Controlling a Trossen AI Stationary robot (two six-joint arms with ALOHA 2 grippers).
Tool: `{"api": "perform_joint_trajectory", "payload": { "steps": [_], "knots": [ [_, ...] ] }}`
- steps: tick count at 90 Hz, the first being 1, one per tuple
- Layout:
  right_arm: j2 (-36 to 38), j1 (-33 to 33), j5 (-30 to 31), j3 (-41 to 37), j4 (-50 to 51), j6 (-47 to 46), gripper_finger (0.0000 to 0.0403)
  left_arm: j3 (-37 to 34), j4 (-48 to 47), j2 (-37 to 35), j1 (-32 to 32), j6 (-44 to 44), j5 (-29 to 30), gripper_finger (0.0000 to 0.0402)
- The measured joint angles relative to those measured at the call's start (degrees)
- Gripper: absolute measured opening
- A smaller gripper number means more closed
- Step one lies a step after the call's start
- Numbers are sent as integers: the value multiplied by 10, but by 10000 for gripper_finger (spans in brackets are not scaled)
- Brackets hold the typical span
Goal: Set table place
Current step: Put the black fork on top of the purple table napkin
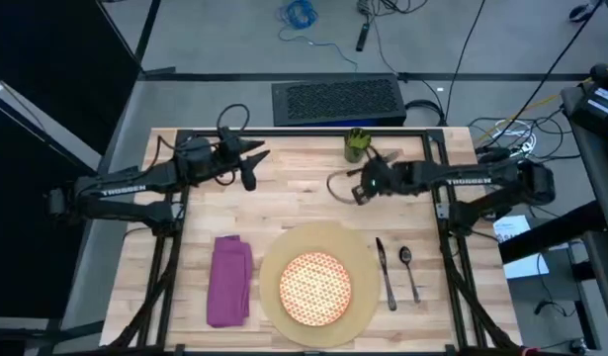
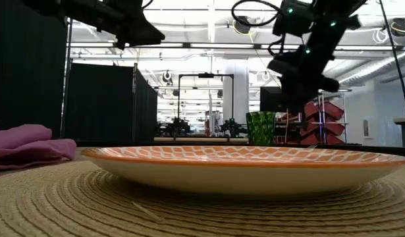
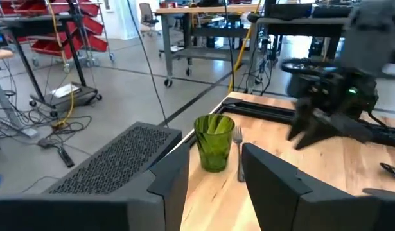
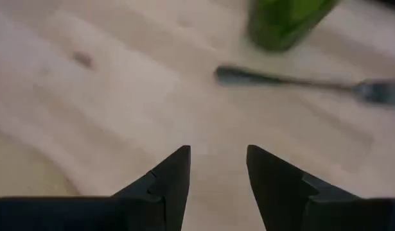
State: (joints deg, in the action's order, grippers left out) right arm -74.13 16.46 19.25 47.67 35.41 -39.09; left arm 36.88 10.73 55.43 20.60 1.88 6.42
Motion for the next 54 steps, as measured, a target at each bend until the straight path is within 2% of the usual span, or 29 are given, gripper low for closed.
{"api": "perform_joint_trajectory", "payload": {
  "steps": [21, 34, 54],
  "knots": [
    [-2, 120, -9, 19, 34, 67, 141, 0, -10, 0, 0, 13, 0, 132],
    [-32, 205, -83, 19, 36, 93, 141, 0, -9, 0, 0, 20, -1, 132],
    [-87, 283, -146, 19, 11, 130, 141, 0, -8, 0, 0, 20, -1, 132]
  ]
}}
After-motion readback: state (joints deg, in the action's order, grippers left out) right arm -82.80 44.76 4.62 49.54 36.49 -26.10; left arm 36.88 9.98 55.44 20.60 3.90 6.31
